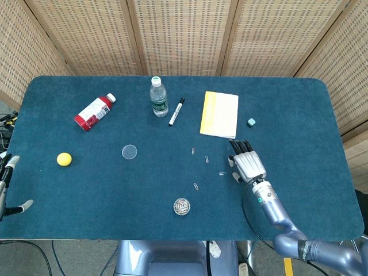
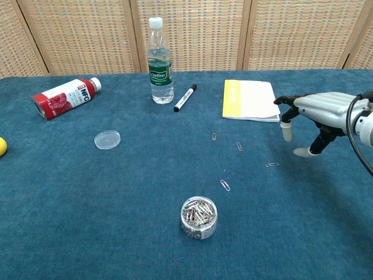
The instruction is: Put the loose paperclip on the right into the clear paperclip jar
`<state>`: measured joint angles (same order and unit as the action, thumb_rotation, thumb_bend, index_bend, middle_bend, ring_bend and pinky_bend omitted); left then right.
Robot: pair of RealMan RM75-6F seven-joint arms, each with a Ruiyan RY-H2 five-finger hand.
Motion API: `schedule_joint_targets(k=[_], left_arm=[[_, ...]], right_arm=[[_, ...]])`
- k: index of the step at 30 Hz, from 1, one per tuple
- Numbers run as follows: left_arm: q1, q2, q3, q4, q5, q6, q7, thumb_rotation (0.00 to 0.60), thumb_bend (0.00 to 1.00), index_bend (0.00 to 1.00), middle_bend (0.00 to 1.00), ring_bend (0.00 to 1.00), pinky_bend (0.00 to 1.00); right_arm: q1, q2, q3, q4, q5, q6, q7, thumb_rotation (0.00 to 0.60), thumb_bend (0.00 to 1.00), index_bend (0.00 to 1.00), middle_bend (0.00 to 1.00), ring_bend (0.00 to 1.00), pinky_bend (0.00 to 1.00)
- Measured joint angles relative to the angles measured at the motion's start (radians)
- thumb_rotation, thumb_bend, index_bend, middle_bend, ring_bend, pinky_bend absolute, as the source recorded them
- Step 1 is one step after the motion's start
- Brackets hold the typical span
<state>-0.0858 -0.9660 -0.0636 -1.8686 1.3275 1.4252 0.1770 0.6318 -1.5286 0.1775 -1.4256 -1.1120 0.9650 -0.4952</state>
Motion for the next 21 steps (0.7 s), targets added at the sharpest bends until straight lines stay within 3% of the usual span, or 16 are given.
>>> schedule_joint_targets(k=[21], left_arm=[[-0.003,-0.005,0.002,0.003,0.0,-0.001,-0.003,0.6,0.01,0.0,0.0,0.0,0.0]], right_arm=[[0.056,-0.108,-0.023,0.064,0.058,-0.017,-0.103,0.6,0.3,0.54,0.0,0.0,0.0]])
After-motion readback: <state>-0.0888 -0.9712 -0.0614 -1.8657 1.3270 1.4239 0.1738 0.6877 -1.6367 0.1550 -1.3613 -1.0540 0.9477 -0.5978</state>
